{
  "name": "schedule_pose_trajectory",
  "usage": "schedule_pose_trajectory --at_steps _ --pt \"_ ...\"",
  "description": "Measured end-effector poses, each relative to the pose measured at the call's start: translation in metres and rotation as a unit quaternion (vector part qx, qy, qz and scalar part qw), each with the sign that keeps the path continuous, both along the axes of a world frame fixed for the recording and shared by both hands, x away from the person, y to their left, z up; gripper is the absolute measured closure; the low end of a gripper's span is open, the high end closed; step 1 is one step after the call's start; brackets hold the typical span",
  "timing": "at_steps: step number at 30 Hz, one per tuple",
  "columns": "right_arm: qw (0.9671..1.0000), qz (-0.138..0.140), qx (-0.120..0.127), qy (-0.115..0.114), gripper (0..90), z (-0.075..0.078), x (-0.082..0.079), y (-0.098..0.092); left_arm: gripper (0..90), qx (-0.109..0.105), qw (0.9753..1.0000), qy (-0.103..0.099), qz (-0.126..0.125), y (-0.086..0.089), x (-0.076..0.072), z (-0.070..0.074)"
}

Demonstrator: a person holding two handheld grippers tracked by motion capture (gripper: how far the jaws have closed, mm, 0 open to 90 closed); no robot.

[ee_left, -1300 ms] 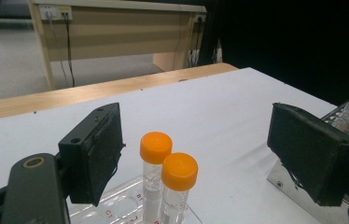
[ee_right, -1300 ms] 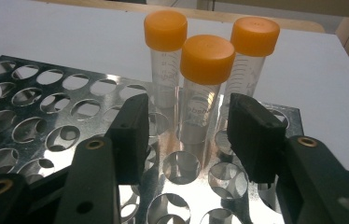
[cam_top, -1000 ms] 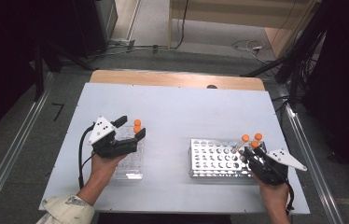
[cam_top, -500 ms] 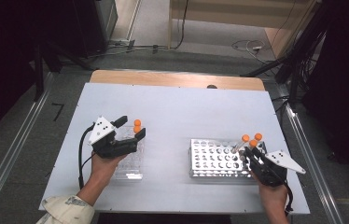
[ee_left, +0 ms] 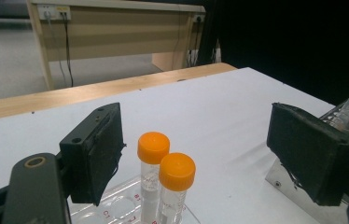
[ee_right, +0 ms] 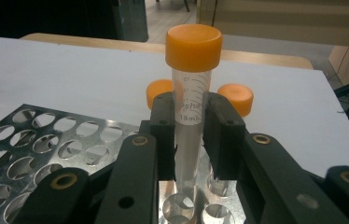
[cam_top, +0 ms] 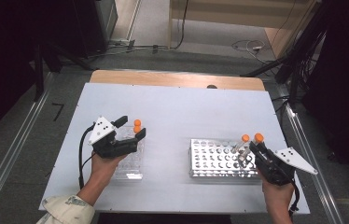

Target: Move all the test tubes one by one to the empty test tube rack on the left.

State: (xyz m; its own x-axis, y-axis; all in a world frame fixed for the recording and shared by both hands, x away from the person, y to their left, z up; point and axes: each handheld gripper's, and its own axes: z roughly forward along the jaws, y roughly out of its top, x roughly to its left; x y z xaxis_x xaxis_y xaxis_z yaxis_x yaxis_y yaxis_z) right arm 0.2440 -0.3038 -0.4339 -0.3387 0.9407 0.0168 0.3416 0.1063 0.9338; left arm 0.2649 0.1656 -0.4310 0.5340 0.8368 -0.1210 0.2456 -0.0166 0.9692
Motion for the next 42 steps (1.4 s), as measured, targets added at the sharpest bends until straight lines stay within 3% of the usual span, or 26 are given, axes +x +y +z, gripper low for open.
schedule_pose_trajectory --at_steps 9,20,30,42 --pt "0.9999 0.004 0.008 -0.014 72.4 0.021 -0.008 0.000 18.6 -0.003 1.0000 -0.001 0.000 0.000 0.000 0.000" --pt "0.9984 0.053 0.016 -0.013 72.5 0.034 -0.017 0.019 18.7 -0.006 1.0000 -0.006 -0.002 -0.002 -0.002 0.002" --pt "0.9927 0.120 0.011 -0.010 72.4 0.039 -0.011 0.060 18.6 -0.012 0.9999 -0.007 -0.008 -0.006 -0.004 0.005" --pt "0.9823 0.187 0.006 -0.002 72.4 0.039 0.001 0.112 12.8 -0.006 0.9997 -0.003 -0.024 -0.013 -0.006 0.008"
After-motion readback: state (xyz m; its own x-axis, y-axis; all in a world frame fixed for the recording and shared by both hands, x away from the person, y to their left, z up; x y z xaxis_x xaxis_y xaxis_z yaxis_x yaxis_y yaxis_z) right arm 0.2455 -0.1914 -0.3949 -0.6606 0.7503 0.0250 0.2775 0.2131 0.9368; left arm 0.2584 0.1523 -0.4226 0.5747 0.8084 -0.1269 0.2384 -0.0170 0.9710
